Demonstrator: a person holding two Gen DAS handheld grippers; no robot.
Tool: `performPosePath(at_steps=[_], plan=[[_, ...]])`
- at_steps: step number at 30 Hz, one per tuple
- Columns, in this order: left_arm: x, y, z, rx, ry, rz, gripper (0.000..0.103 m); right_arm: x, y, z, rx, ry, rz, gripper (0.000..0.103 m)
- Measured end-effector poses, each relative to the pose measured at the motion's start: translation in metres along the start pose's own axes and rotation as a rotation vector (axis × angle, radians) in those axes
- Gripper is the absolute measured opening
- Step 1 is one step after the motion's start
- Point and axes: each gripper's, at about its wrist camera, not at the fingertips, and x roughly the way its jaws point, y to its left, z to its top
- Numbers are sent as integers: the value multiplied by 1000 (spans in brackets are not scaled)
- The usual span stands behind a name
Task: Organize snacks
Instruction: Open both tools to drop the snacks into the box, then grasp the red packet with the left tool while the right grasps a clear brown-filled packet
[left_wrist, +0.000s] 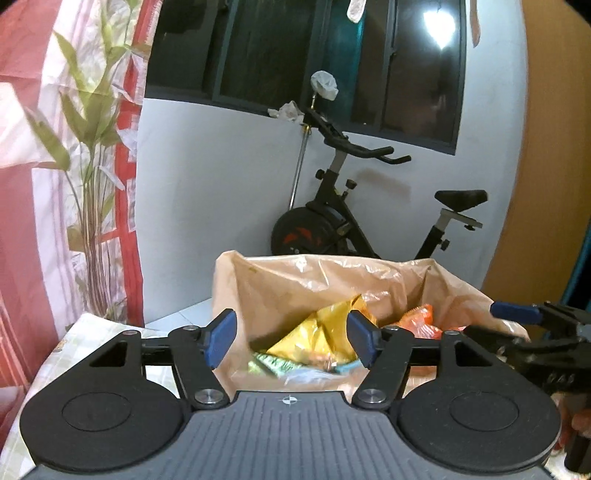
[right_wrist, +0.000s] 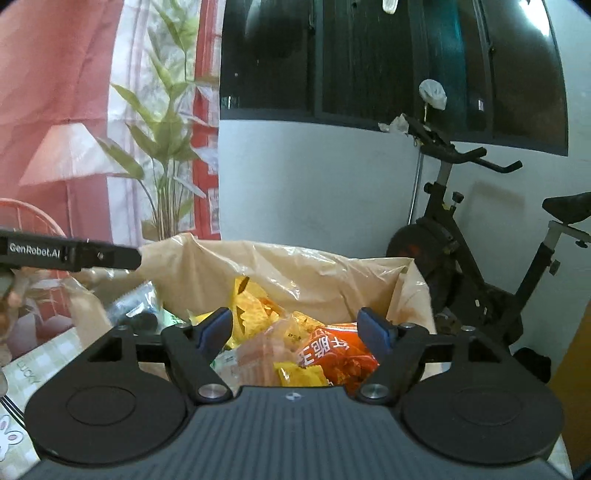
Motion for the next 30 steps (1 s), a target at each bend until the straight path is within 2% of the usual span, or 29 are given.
performPosePath(at_steps=[3, 8, 12, 16, 20, 23, 30], plan=[[-24, 11, -10, 8, -7, 7, 72, -23, 3, -3, 29, -39, 31, 77], [-56, 32, -29, -44, 9, 10, 72, -59, 13, -22, 71, -94, 76, 77], [-65, 39, -47, -43, 38, 18, 72, -81, 22, -42, 96, -107, 74, 77], [-62, 46, -68, -88, 84, 3, 72, -98, 28, -64, 102, -96, 53, 77], [-49, 45, -86, -96, 137, 1, 72, -106, 30, -87, 119, -57, 48, 77], [-42, 43, -95, -94, 157, -8, 72, -98, 28, -104, 141, 15, 48, 77], [-27, 42, -119, -113, 218, -5, 71, -73, 28, -132, 171, 124, 82, 77]])
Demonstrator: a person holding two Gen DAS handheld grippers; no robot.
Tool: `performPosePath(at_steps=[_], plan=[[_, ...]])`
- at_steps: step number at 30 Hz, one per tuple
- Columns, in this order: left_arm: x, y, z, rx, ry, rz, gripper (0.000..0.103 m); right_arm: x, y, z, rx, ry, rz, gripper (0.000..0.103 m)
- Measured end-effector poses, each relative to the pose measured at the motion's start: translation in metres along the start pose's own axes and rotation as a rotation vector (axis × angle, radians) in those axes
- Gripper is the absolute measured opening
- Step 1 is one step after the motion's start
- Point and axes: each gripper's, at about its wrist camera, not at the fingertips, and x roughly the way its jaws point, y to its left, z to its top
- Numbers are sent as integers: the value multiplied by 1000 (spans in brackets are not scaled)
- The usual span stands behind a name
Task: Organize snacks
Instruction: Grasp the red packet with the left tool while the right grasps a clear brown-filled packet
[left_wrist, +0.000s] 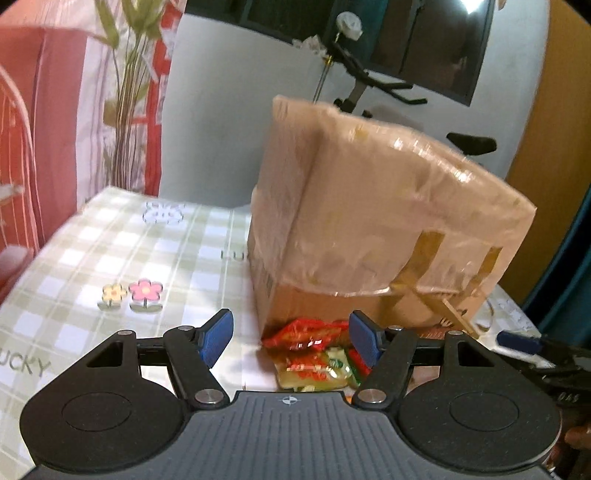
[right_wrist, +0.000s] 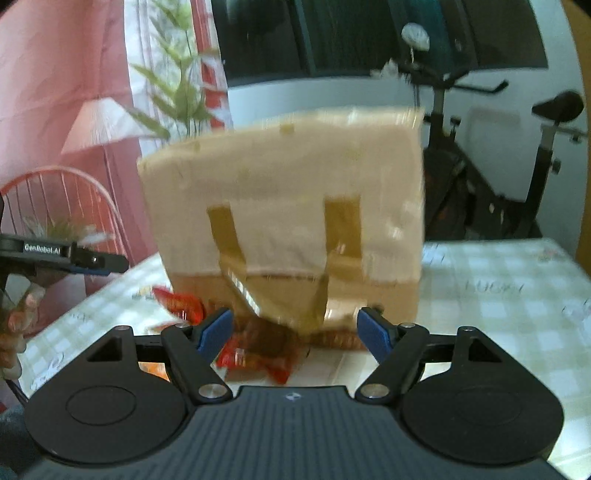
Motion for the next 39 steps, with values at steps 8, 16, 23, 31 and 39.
performPosePath(at_steps=[8, 16, 23, 31, 39], plan=[[27, -7, -6, 10, 52, 8, 72, 49, 0, -13, 36, 146, 73, 77], [47, -23, 0, 20, 54, 20, 73, 89, 6, -10, 34, 149, 65, 77], [71, -30, -8, 76, 100, 65, 73, 96, 14, -22, -26, 146, 47, 77], [63, -27, -20, 117, 97, 85, 30, 95, 9, -27, -1, 145, 40, 77], [32, -28, -24, 96, 29, 49, 18, 101, 9, -28, 27, 174, 63, 77]])
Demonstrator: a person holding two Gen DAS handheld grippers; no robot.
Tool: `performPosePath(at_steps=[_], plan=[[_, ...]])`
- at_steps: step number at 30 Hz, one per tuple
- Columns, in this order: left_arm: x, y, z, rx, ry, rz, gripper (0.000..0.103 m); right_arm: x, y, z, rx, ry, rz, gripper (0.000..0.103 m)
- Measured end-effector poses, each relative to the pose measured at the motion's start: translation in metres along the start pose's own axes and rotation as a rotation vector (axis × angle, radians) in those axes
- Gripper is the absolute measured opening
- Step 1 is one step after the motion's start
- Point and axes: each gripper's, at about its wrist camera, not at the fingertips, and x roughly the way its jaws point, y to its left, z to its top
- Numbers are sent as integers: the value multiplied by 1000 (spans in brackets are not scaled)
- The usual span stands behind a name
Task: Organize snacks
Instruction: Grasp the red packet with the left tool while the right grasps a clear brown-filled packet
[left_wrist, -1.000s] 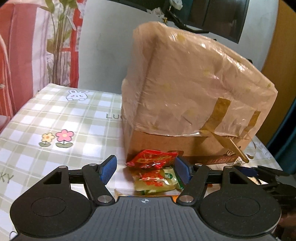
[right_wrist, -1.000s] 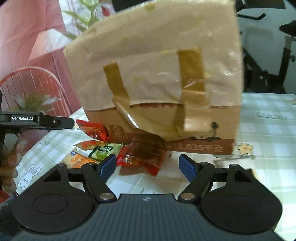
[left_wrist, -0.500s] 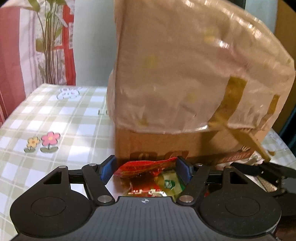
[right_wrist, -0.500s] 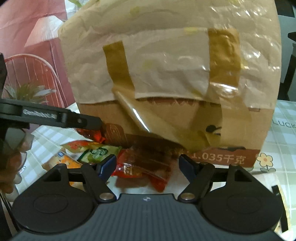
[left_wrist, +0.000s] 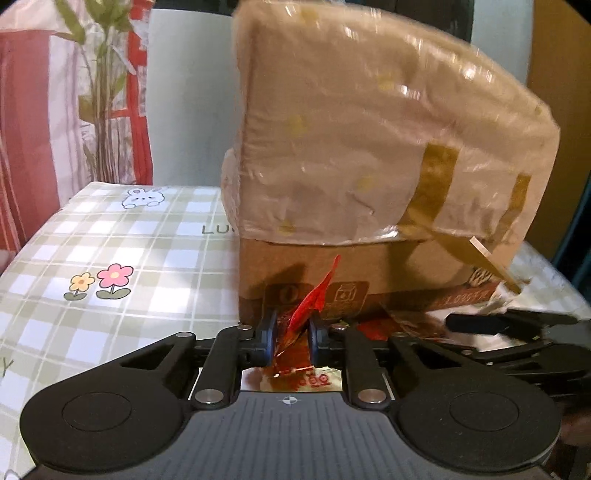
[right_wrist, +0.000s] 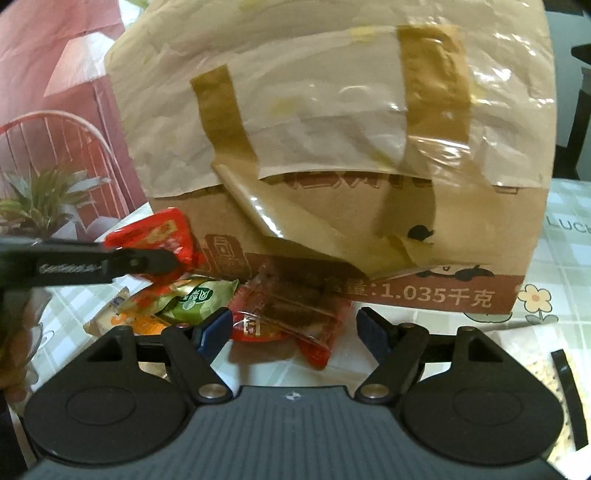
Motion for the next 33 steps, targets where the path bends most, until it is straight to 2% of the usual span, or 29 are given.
performPosePath(at_steps=[7, 14, 20, 24, 25, 28, 31, 33], plan=[[-31, -2, -2, -89, -47, -45, 18, -1, 2, 1, -6, -13, -22, 77], [-47, -1, -14, -151, -50, -84, 18, 7, 21, 6, -111, 23, -61, 76], [-49, -2, -19, -161, -46, -101, 18, 19, 18, 11, -130, 96, -23, 79], [-50, -1, -22, -165, -44, -105, 18, 11, 10, 14, -37, 101, 3, 69], [-50, -1, -23, -166, -43, -106, 18, 8, 10, 13, -28, 99, 5, 61], [-50, -1, -24, -168, -37, -110, 18, 2, 8, 8, -8, 87, 4, 47], [-50, -1, -26, -169, -37, -108, 18, -2, 6, 8, 1, 75, -5, 39], [-50, 0, -27, -174, -34, -105, 18, -1, 9, 11, -28, 68, -26, 39]])
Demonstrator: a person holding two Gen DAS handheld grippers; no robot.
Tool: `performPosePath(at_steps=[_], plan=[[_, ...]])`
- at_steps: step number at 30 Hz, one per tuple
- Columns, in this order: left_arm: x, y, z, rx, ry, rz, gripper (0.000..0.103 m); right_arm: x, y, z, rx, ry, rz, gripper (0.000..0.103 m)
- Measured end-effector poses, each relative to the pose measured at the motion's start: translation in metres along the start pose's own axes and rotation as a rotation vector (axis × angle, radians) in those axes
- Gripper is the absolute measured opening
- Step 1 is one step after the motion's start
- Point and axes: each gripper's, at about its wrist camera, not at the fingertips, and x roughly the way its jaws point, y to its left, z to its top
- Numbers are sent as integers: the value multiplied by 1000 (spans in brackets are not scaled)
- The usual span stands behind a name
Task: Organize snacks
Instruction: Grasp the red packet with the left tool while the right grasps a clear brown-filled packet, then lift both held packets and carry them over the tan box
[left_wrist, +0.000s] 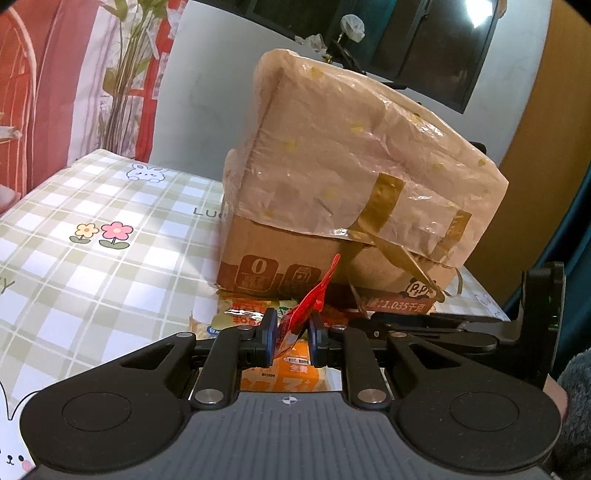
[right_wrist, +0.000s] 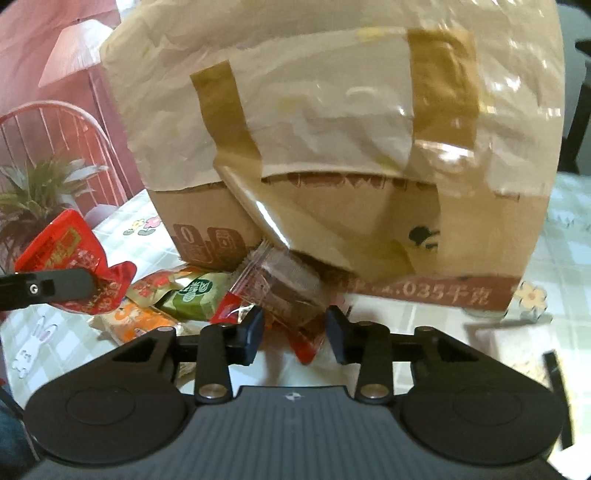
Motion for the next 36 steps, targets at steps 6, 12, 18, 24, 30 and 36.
performPosePath(at_steps=[6, 12, 18, 24, 30, 36], plan=[[0, 1, -1, -5, 5, 6, 18, 6, 13, 5, -141, -7, -51, 41], [1, -1, -1, -2, 6, 6, 18, -13, 13, 2, -138, -73, -33, 4], [-3, -4, -1, 3, -1, 4, 18, -45, 25, -5, -152, -122, 41, 4], [-21, -5, 16, 16, -66, 15, 18, -66, 38, -1, -166, -136, 136, 4], [-47, -10, 67, 19, -201, -5, 18, -107, 53, 36, -239, -277, 231, 4], [-49, -33, 125, 62, -315, -46, 18, -141, 44, 94, -222, -432, 253, 4]])
